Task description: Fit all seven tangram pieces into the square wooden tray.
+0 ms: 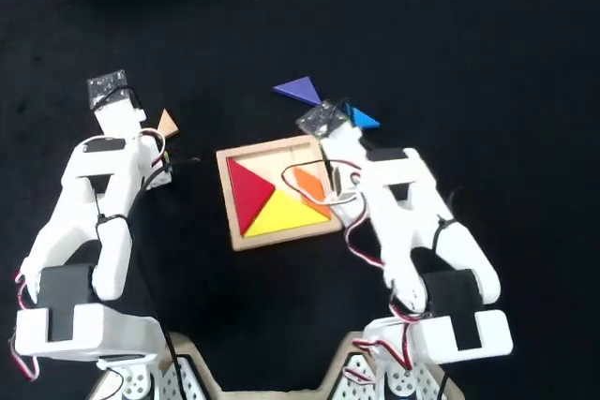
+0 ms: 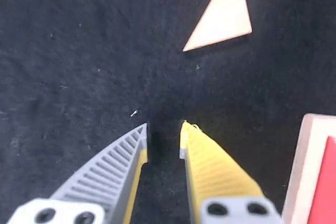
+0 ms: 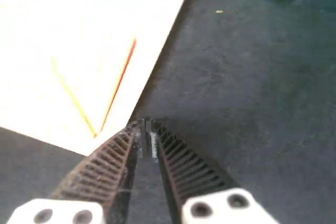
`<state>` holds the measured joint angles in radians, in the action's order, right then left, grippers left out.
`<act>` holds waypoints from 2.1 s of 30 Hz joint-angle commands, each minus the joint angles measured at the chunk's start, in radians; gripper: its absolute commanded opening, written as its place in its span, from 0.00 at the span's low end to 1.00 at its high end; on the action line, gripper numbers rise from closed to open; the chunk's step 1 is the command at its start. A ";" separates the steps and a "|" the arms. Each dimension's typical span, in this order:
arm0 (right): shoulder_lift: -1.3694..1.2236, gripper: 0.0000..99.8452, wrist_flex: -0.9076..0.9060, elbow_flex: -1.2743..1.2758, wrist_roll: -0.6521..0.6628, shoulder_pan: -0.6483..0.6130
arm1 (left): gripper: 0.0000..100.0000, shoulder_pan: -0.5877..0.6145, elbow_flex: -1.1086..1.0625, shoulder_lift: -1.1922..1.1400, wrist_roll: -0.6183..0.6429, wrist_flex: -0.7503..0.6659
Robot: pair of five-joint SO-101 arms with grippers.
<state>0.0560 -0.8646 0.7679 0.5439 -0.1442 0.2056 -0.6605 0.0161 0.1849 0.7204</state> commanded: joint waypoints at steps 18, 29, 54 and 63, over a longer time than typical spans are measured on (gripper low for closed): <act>0.171 0.01 0.109 0.015 -0.109 0.061 | 0.20 0.041 0.183 0.035 -0.199 -0.002; 0.127 0.01 0.301 0.110 -0.109 0.071 | 0.23 -0.077 0.562 -0.259 -0.210 0.152; 0.127 0.01 0.302 0.114 -0.109 0.071 | 0.23 -0.007 1.208 -0.773 -0.239 0.488; 0.127 0.01 0.302 0.114 -0.109 0.071 | 0.23 0.015 1.227 -0.763 -0.245 0.493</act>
<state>0.1772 -0.5808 0.8846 0.4457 -0.0921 0.1918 0.4918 -0.7710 -0.0514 1.2052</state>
